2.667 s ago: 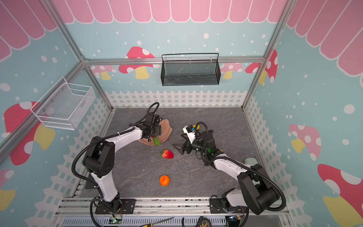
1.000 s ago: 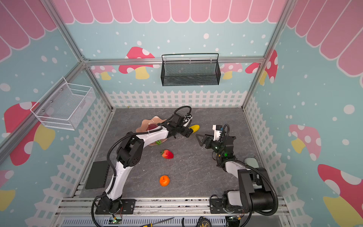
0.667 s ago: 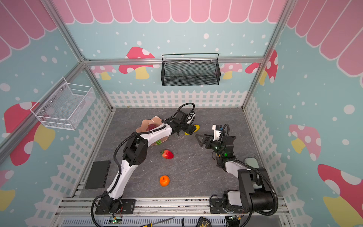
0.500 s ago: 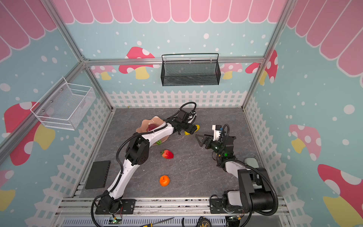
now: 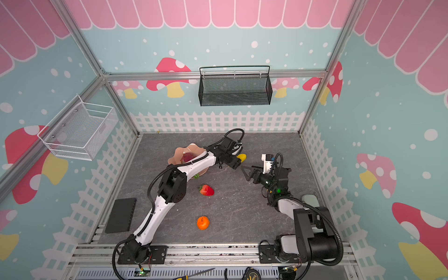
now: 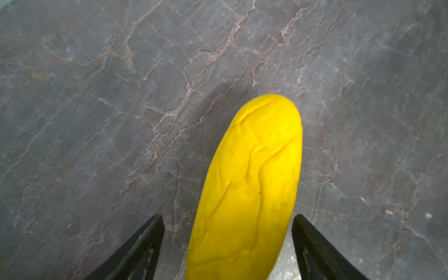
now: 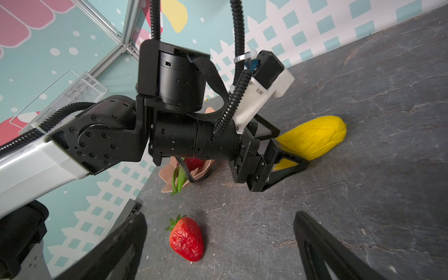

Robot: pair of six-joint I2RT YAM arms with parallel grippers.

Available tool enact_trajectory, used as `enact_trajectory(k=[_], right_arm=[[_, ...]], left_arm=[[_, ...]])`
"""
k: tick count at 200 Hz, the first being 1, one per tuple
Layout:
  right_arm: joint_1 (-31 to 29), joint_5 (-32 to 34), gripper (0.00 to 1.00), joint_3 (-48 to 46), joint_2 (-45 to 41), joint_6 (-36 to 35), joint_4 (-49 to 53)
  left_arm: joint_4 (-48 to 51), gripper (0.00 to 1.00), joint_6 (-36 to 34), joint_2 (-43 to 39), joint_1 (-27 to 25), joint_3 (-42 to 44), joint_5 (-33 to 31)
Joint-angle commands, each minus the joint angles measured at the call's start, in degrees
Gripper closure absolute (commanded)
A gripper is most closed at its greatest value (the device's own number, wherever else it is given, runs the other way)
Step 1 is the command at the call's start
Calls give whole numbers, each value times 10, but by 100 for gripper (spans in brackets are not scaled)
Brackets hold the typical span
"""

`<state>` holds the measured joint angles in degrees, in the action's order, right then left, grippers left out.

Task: Place and organize the fake fruits in the fruit bowl
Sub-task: 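Release the dragon fruit and grasp the yellow fruit with the left gripper, then place the yellow fruit in the bowl beside the dragon fruit with the left gripper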

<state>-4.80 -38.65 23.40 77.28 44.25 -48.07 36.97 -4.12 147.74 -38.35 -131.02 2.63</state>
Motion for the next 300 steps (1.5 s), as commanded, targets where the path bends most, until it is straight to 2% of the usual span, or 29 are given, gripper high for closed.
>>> enact_trajectory(k=[1,18,32,37,59,79,107,131,158,179,192,213,250,300], right_arm=[[3,-7,2,6,1,3,-14],[3,-7,2,7,1,2,-12],[3,-7,2,7,2,2,-11],[3,-7,2,7,2,2,-11],[4,-9,2,7,5,1,-11],[3,-10,2,11,6,-8,-7],[-6,-44,2,27,-3,-46,0],[-53,-41,2,47,-26,-111,32],[-137,-45,2,93,-23,-199,98],[-177,-79,2,117,0,-220,107],[-191,-97,2,125,12,-226,107],[-211,-103,2,131,18,-237,108],[-225,-104,2,138,19,-259,127],[-226,-88,2,143,16,-269,147]], left_arm=[[48,20,-25,27,-3,-47,5],[62,33,-34,36,-4,-67,13],[59,56,-39,34,-4,-66,16],[58,59,-38,34,-3,-65,16],[51,59,-36,17,-3,-53,32],[20,60,-17,-35,-3,-2,29],[-114,61,29,-184,0,194,-29],[-205,62,109,-320,29,373,-82],[-209,62,180,-450,74,527,-144],[-204,62,218,-545,107,630,-191],[-203,62,243,-589,132,676,-199],[-181,62,266,-612,174,702,-191],[-162,62,290,-577,208,691,-174],[-162,60,293,-515,221,655,-167]])
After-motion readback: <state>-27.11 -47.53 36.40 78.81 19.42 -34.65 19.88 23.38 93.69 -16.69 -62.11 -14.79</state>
